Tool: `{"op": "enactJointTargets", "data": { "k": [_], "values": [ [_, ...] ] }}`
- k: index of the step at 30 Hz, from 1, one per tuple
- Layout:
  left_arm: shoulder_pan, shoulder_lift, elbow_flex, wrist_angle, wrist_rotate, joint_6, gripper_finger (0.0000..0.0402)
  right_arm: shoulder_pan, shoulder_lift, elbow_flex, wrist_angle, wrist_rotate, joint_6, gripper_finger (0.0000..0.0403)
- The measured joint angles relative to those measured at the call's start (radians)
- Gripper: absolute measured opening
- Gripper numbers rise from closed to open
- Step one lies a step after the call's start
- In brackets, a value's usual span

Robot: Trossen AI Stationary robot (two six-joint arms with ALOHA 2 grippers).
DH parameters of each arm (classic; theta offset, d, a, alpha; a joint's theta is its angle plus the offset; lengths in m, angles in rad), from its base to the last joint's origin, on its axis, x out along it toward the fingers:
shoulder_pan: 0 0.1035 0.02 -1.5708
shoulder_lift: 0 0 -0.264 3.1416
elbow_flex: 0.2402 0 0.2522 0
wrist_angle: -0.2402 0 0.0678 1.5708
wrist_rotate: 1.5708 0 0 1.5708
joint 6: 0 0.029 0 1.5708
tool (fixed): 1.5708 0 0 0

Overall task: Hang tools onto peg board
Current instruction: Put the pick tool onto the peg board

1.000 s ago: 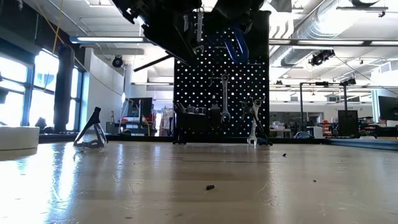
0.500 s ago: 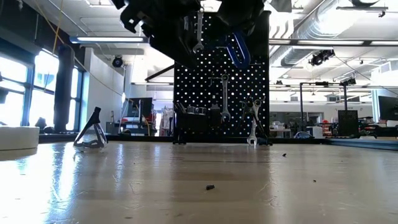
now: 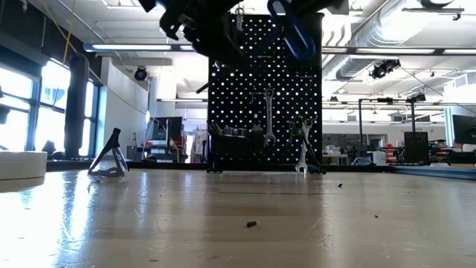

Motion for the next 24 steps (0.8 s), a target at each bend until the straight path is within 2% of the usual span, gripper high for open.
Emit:
{"op": "enactJointTargets", "data": {
  "k": [8,12,15,24],
  "values": [
    [0.017,0.000,-0.001,0.180,0.019,0.034,0.0001,0.164,-0.139,0.000,-0.193,0.316,0.204,0.0134],
    [0.019,0.000,-0.001,0.298,0.024,0.051,0.0001,0.248,-0.188,-0.008,-0.216,0.463,0.263,0.0135],
    [0.026,0.000,-0.001,0.390,0.029,0.051,0.0001,0.284,-0.203,-0.009,-0.204,0.512,0.262,0.0135],
    [0.036,0.000,-0.003,0.550,0.031,0.050,0.0000,0.293,-0.209,-0.009,-0.156,0.524,0.222,0.0135]
  ]
}}
